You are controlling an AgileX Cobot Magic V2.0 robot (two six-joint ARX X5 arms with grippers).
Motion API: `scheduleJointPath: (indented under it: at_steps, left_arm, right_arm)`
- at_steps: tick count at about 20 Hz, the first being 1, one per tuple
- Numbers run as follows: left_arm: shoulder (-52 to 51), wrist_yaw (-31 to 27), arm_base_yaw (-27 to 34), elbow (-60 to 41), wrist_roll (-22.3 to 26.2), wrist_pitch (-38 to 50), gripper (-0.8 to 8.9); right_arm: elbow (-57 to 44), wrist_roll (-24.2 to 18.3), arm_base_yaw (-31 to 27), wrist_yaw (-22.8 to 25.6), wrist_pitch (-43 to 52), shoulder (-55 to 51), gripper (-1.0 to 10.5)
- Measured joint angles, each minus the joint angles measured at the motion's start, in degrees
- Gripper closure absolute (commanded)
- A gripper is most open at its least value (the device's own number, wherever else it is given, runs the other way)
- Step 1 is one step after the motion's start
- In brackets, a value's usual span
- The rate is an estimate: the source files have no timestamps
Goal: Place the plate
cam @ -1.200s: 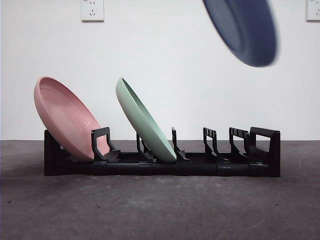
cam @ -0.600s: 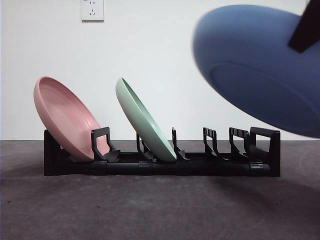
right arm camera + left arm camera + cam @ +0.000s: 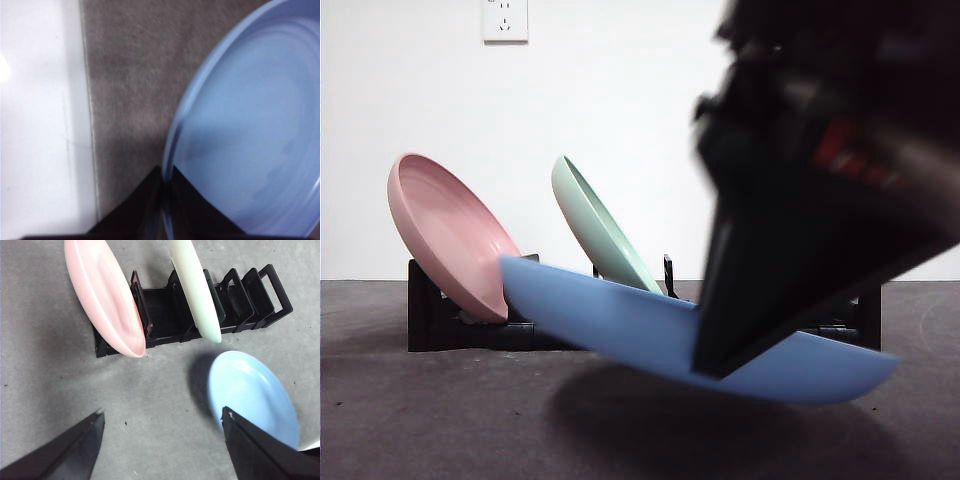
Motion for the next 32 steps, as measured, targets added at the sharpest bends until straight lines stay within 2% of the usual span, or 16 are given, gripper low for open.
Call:
scheduleJointPath:
  at_steps: [4, 9, 14, 17, 20, 22, 25, 28, 30, 32]
  left_arm:
    - [0.0, 0.0, 0.0, 0.0, 0.0, 0.0, 4.39]
    - [0.0, 0.0, 0.0, 0.0, 0.0, 0.0, 4.38]
    - [0.0, 0.0, 0.0, 0.0, 0.0, 0.0, 4.38]
    - [0.0, 0.0, 0.0, 0.0, 0.0, 0.0, 4.38]
    - [0.0, 0.0, 0.0, 0.0, 0.0, 0.0, 4.38]
    - [0.0, 0.0, 0.0, 0.0, 0.0, 0.0, 4.39]
    - [0.0, 0.0, 0.0, 0.0, 0.0, 0.0, 4.39]
    - [0.0, 0.0, 0.0, 0.0, -0.1, -0.3, 4.39]
    - [0.0, 0.0, 0.0, 0.0, -0.2, -0.3, 4.39]
    - [0.0, 0.0, 0.0, 0.0, -0.2, -0.3, 4.39]
  right_arm:
    - [0.0, -6.1, -1.6, 0.0, 4.8, 4.3, 9.3]
    - [0.0, -11.5, -4.8, -1.3, 8.5, 8.8, 9.3]
    - [0.0, -14.4, -5.5, -2.4, 9.1, 10.9, 9.3]
    - [0.0, -14.6, -5.6, -4.1, 9.2, 10.9, 8.0]
    - [0.5, -13.8, -5.2, -4.0, 8.0, 10.9, 7.3]
    - [2.7, -10.8, -4.8, -4.2, 4.6, 10.9, 6.9]
    - [8.0, -6.3, -4.8, -8.8, -0.7, 10.5, 6.9]
    - [9.0, -3.2, -5.2, -13.7, 0.5, 5.5, 6.9]
    - [9.0, -1.7, -7.6, -15.0, 2.1, 1.0, 6.9]
    - [9.0, -0.7, -13.4, -16.3, 2.1, -2.8, 6.9]
